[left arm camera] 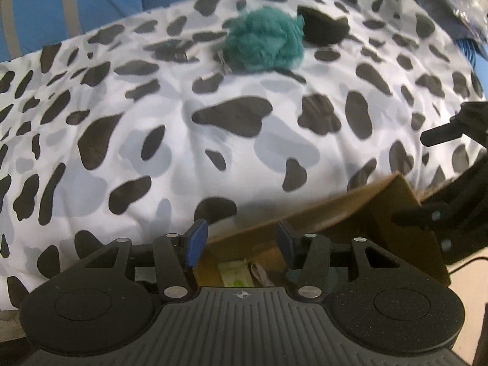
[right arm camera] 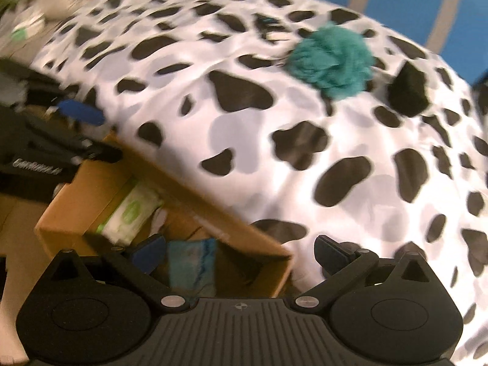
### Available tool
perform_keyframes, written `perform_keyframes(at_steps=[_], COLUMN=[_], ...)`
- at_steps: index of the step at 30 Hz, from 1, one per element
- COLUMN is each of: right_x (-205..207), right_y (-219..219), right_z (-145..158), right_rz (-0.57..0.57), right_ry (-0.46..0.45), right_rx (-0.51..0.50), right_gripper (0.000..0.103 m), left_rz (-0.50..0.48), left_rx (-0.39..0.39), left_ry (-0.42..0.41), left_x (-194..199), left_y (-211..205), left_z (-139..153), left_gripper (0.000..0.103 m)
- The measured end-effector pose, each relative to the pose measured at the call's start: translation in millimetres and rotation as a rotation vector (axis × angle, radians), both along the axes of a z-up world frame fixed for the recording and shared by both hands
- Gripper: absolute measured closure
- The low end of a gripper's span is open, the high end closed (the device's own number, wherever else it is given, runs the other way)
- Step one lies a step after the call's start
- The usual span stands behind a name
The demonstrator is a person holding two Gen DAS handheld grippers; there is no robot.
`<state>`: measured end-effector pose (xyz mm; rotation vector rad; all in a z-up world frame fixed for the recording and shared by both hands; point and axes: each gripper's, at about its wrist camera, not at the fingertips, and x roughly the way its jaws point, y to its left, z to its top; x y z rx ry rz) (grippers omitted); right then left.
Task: Organize soft objects
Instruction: 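Move both open tools back toward the items on the bedspread, then grasp the black foam sponge with the right tool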
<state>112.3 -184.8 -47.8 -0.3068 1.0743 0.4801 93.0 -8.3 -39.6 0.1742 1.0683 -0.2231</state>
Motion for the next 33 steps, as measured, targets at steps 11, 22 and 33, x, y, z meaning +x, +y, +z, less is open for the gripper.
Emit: perform_keyframes(at_steps=[11,22,33], right_x=[14.9,22.0,38.6], right_y=[-24.2,-33.4,-36.5], right_z=[13.2,22.6,23.3], right_rz=[-0.191,-0.263,-0.294], right_ry=[-0.119,-0.184,-0.227], right_rx=[0.019,0.058,0.029], right_gripper=[0.0,0.0,0.0], left_rz=[0.038,0.006,0.031], left_rx=[-0.057,-0.066,-0.084], left_ry=[-0.114,-0.179,-0.233], left_x=[-1.9,1.1,20.3], left_y=[2.8,-4.2,1.5], left_z=[14.8,20.6,25.9], left_gripper=[0.054,0.054,0.054])
